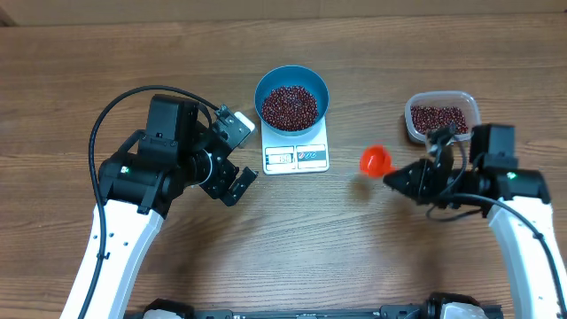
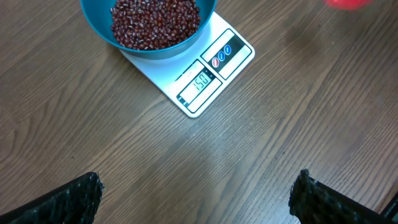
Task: Scoop item into bowl and weigh 150g on scale
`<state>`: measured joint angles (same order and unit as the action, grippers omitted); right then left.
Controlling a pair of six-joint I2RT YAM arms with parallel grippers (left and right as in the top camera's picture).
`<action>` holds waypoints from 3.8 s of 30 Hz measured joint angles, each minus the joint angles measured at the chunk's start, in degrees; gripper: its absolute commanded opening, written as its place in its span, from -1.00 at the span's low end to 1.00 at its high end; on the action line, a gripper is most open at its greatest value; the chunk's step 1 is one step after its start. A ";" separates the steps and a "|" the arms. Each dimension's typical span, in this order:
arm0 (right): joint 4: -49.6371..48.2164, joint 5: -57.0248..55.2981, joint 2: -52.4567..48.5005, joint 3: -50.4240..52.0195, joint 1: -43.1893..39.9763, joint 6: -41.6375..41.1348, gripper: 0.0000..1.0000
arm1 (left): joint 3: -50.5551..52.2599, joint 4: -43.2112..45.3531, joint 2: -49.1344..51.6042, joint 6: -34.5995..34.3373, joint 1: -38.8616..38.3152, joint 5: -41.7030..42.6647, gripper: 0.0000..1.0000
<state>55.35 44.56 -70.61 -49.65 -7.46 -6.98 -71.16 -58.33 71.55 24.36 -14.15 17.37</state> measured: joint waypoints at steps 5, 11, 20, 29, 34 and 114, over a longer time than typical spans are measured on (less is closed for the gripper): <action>-5.51 1.57 0.07 5.64 0.00 -0.57 -0.92 | 0.00 0.00 0.00 -0.02 0.00 -0.02 0.99; -11.98 2.01 0.07 9.66 0.00 -1.42 -0.92 | 0.00 0.00 0.00 0.00 0.00 -0.02 0.99; -19.80 1.92 0.11 17.27 -0.02 -5.73 -0.92 | 0.00 0.00 0.00 -0.02 0.00 0.00 0.99; -20.87 0.48 0.11 18.60 -0.02 -6.62 -0.92 | 0.00 0.00 0.00 -0.02 0.00 0.00 0.99; -21.22 -0.76 0.11 20.26 -0.02 -6.78 -0.92 | -0.02 0.00 0.00 0.00 0.00 -0.02 0.99; 8.31 -11.26 1.33 -15.39 -11.67 -0.52 1.00 | -0.04 0.00 0.00 0.00 0.00 0.00 0.99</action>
<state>63.66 33.30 -69.28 -65.04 -19.14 -7.51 -71.20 -58.33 71.55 24.36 -14.15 17.37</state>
